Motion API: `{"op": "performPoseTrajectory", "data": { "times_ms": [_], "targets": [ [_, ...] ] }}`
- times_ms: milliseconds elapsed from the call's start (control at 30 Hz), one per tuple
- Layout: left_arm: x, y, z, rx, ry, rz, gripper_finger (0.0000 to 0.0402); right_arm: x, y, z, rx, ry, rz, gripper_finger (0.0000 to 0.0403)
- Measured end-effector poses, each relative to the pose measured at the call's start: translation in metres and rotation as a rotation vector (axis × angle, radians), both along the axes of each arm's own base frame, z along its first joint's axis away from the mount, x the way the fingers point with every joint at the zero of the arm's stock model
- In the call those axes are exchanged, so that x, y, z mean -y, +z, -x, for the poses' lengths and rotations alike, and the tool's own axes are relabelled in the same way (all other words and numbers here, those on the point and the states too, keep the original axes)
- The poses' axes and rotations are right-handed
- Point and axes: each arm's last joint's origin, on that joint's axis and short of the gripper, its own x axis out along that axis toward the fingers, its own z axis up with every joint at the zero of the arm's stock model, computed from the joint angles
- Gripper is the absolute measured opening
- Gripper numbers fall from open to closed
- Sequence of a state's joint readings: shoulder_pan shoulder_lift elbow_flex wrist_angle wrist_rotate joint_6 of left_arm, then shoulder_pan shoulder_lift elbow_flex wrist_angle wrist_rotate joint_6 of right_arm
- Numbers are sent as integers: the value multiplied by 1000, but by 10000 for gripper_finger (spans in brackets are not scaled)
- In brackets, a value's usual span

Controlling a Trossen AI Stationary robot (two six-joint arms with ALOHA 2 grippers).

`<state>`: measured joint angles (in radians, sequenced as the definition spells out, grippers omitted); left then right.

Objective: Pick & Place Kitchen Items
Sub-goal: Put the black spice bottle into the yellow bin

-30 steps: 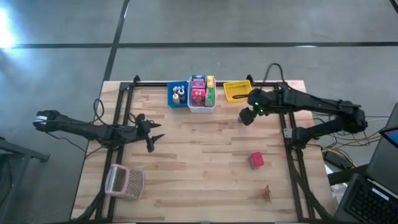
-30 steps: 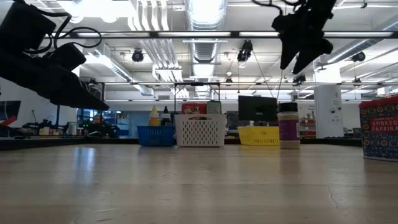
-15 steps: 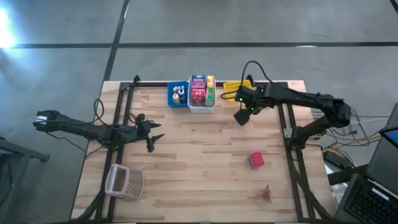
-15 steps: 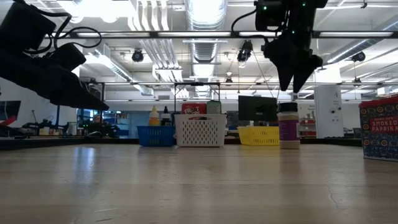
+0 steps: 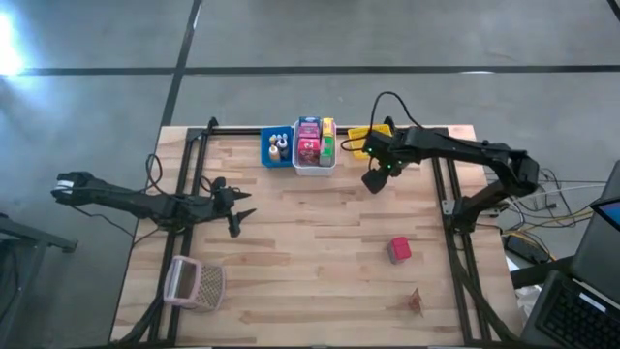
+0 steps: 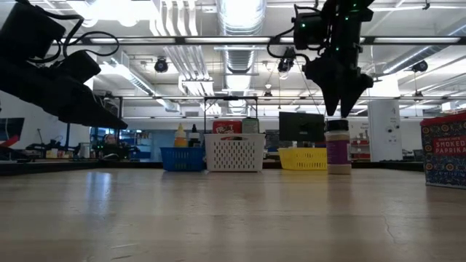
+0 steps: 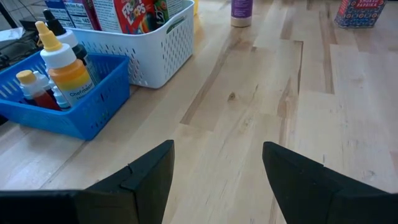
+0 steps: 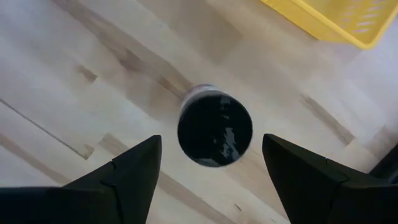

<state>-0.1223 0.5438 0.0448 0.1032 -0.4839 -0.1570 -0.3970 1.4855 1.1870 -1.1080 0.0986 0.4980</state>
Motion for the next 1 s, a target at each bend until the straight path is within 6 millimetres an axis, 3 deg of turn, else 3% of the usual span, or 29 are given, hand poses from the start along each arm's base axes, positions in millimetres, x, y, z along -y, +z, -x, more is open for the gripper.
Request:
{"op": "performPoseTrajectory", "data": {
  "times_ms": [333, 600, 1000],
  "targets": [
    [0, 0, 0, -3, 0, 0, 250, 10, -20, -9, -53, 16, -32, 299],
    [0, -1, 0, -8, 0, -1, 250, 16, -37, -15, -113, 42, -63, 272],
    [0, -1, 0, -7, 0, 0, 250, 16, -25, -11, -76, 65, -41, 221]
  ]
}}
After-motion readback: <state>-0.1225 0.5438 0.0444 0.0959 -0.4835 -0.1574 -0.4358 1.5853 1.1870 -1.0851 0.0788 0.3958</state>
